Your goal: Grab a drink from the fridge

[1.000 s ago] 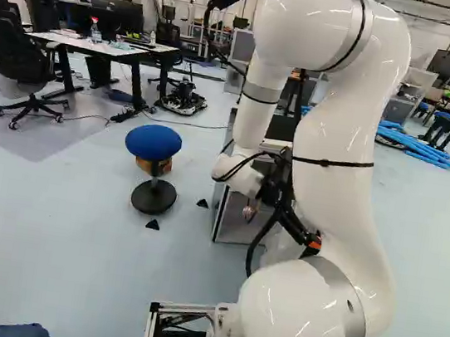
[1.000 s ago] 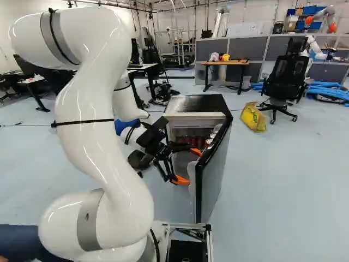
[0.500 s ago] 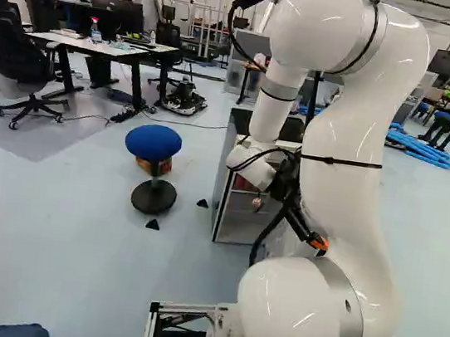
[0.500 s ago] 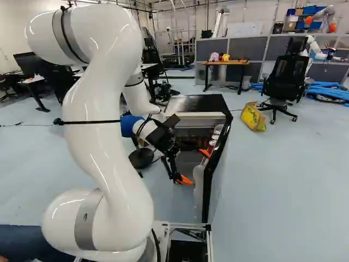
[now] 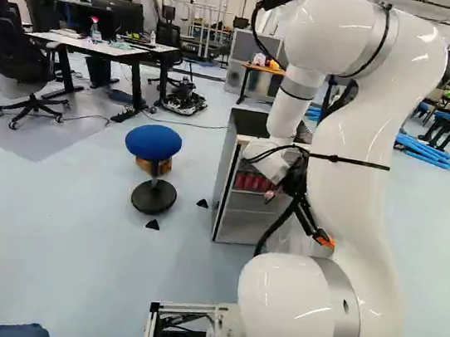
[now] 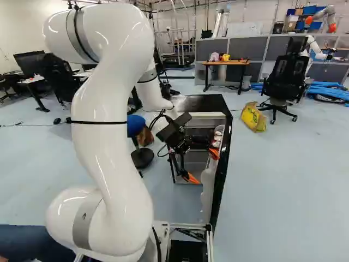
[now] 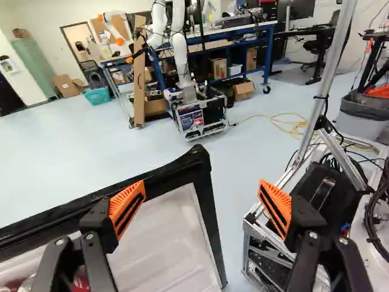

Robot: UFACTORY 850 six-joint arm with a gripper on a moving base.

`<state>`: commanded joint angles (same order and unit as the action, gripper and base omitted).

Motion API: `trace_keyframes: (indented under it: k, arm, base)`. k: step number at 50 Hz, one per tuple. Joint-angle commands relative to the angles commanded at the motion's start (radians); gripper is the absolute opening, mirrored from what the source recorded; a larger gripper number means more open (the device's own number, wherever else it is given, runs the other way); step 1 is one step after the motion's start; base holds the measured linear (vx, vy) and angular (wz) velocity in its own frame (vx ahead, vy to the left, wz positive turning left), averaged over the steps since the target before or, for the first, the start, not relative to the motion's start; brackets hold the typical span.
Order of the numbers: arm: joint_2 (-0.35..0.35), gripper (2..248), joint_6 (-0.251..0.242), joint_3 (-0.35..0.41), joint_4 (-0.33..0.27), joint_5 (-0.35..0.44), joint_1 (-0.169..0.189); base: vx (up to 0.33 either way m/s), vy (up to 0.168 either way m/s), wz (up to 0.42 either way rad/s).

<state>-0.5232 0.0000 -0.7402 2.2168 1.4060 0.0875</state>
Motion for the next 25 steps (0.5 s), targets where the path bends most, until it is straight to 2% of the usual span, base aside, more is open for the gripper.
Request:
trace_keyframes:
  k: [25]
  arm:
    - [-0.019, 247, 0.000, -0.082, 0.005, -0.006, 0.123]
  base:
    - [0.000, 0.000, 0.000]
